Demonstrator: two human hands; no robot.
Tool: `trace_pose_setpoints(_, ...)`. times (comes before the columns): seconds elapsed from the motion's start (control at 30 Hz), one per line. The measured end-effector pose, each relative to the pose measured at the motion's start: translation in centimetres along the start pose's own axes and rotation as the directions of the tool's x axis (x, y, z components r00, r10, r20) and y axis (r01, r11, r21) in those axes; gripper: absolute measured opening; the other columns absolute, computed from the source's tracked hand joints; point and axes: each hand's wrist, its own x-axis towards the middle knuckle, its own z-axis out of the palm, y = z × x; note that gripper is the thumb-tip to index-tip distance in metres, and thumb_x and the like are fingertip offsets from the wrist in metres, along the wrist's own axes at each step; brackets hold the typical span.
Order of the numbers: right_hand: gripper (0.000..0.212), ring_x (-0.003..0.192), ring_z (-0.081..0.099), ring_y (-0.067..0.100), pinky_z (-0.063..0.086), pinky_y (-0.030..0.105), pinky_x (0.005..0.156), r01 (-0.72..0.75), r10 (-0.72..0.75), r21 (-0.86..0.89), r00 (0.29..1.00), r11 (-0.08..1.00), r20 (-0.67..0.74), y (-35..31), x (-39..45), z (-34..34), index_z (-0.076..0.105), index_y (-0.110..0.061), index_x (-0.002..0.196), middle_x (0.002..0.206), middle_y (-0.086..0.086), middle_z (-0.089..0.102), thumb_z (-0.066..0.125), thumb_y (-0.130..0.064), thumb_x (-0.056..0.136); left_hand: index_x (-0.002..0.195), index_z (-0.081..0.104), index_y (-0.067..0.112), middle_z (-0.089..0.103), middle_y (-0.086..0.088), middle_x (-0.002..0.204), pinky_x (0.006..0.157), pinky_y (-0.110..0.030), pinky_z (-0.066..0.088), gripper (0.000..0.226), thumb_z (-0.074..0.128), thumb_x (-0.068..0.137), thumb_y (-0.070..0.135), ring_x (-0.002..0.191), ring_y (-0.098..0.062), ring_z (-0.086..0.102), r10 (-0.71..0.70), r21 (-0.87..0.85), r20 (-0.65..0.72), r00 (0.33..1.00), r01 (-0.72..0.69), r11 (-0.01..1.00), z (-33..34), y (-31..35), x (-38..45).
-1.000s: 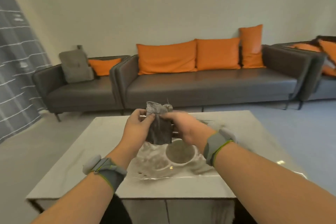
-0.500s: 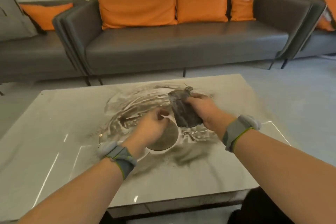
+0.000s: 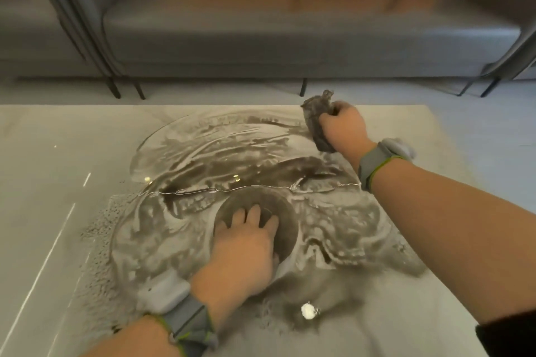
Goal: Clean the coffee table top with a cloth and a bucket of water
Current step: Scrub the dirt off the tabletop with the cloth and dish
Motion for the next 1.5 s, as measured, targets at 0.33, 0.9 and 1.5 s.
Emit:
trace_pose_setpoints(0.33, 0.027, 0.105, 0.054, 0.039, 0.041, 0.043, 0.085, 0.053, -0.151, -0.611, 0.982, 0.79, -0.11, 2.5, 7.4, 2.6, 0.059, -0.013, 0.112, 0.114, 0.015, 0.058, 0.047, -0.022, 0.09, 0.152, 0.02, 0.034, 0.012, 0.001, 0.164, 0.117, -0.05, 0.021, 0.064, 0.041, 0.093, 0.043, 0.148, -0.027, 0.015, 0.022, -0.093, -0.174, 0.985, -0.039, 0.995, 1.3, -1.2, 4.3)
trace_pose_setpoints(0.9, 0.047, 0.112, 0.052, 0.03, 0.048, 0.043, 0.095, 0.52, -0.401, -0.408, 0.849, 0.75, 0.344, 5.3, 0.8, 4.7, 0.066, -0.028, 0.128, 0.118, 0.004, 0.057, 0.053, -0.015, 0.084, 0.152, 0.021, 0.034, 0.01, 0.0, 0.165, 0.116, -0.058, 0.02, 0.061, 0.043, 0.095, 0.04, 0.149, -0.027, 0.012, 0.018, -0.114, -0.149, 0.989, -0.035, 0.993, 1.1, -1.4, 4.6)
trace_pose_setpoints(1.5, 0.038, 0.107, 0.053, 0.04, 0.05, 0.049, 0.088, 0.093, -0.211, -0.645, 0.972, 0.759, -0.108, 8.8, 6.3, -3.7, 0.063, -0.019, 0.126, 0.122, 0.016, 0.052, 0.048, -0.018, 0.092, 0.151, 0.021, 0.034, 0.01, 0.0, 0.164, 0.112, -0.06, 0.027, 0.059, 0.042, 0.096, 0.04, 0.149, -0.027, 0.011, -0.009, -0.112, -0.136, 0.991, -0.006, 0.994, 0.8, -0.3, 4.6)
